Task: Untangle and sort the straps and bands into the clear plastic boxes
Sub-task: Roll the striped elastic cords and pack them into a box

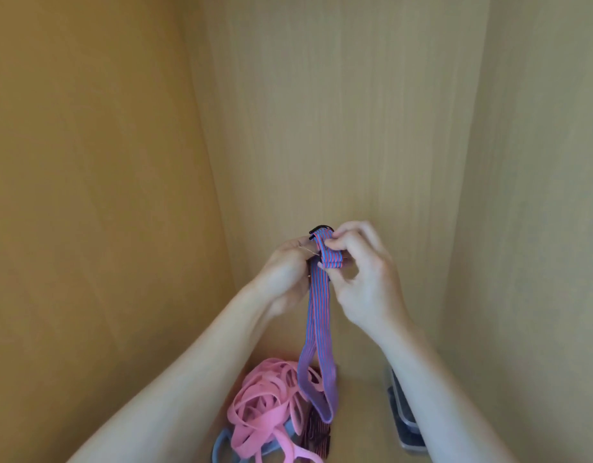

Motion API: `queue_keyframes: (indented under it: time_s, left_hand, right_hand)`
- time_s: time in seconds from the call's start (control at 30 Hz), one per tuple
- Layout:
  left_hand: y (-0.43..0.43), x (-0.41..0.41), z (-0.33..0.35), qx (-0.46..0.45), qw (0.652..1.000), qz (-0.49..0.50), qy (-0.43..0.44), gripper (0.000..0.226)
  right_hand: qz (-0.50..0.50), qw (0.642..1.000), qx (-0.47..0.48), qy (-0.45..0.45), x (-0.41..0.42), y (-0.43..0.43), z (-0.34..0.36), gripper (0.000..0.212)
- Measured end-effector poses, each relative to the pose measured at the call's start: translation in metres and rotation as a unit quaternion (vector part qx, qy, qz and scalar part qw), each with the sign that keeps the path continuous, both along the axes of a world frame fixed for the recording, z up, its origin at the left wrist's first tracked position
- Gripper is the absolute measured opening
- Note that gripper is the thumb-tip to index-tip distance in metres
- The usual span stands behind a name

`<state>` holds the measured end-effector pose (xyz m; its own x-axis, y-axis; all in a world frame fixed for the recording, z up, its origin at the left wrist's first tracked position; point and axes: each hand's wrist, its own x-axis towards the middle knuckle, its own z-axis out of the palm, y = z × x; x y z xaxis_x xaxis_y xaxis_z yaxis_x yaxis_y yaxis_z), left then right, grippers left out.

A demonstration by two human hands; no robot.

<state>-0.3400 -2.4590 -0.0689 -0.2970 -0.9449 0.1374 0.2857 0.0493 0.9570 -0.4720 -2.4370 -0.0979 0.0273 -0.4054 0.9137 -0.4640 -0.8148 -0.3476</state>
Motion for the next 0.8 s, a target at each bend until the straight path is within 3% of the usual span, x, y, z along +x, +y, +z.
queue_keyframes:
  time_s: [0.1, 0.23, 0.43, 0.53, 0.67, 0.8]
  left_hand:
    - [0.003, -0.004, 0.000, 0.017, 0.998, -0.023, 0.051, 0.022]
    - [0.002, -0.002, -0.002, 0.027, 0.996, -0.017, 0.087, 0.027]
    - [0.001, 0.003, 0.001, 0.035, 0.998, -0.017, 0.054, 0.029]
    - [0.001, 0.005, -0.001, 0.027, 0.999, -0.035, 0.013, 0.028]
    - [0.004, 0.005, -0.002, 0.016, 0.999, -0.046, -0.011, 0.026]
    - [0.004, 0.003, -0.003, 0.022, 0.999, -0.027, 0.032, 0.027]
  right_hand:
    - [0.008, 1.000, 0.016, 0.016, 0.003, -0.002, -0.006, 0.033]
    - [-0.069, 0.995, 0.013, 0.071, -0.001, 0.000, -0.008, 0.035]
    - [-0.056, 0.997, 0.000, 0.045, -0.005, 0.001, -0.003, 0.006]
    - [-0.021, 0.999, 0.034, 0.000, -0.010, -0.008, 0.001, 0.012]
    - [0.046, 0.989, 0.138, -0.025, -0.019, -0.010, 0.004, 0.046]
    - [0.061, 0.987, 0.147, -0.027, -0.021, -0.012, 0.003, 0.040]
